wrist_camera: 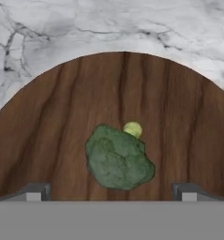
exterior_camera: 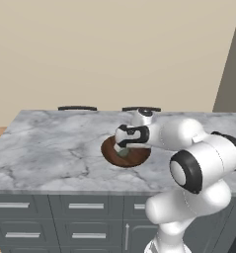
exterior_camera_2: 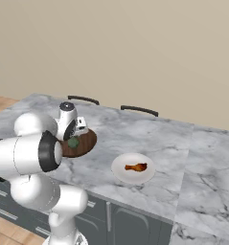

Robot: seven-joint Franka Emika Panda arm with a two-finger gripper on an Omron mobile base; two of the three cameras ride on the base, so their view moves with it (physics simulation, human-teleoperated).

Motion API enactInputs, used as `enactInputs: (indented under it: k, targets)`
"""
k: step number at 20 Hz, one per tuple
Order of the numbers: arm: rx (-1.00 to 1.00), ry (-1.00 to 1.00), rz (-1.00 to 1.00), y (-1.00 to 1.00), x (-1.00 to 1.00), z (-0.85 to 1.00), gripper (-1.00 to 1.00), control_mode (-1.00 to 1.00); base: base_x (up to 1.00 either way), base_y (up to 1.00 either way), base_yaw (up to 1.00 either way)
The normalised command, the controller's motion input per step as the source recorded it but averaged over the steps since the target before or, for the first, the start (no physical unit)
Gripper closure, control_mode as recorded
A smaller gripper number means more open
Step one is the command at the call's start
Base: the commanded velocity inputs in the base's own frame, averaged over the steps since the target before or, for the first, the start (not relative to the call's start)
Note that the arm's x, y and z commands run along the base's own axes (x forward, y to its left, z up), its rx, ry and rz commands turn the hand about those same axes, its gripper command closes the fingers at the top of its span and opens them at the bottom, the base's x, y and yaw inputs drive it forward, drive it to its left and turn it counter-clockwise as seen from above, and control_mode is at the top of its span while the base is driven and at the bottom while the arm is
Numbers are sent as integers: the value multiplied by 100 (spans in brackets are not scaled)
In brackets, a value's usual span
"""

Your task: Place the chicken drumstick on the plate and place the broccoli on the same plate.

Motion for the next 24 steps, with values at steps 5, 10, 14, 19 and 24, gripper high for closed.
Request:
enactInputs:
  k: [5, 10, 14, 19, 24]
  targets:
    - [0, 6, 0, 11, 21, -27, -100, -100, 0, 0, 0]
    - [0, 5, 0, 1, 21, -34, -100, -100, 0, 0, 0]
    - [0, 2, 0, 0, 19, -29, -100, -100, 0, 0, 0]
    - [0, 5, 0, 6, 26, -27, -100, -100, 0, 0, 0]
    - [0, 8, 0, 22, 21, -20, 100, -100, 0, 0, 0]
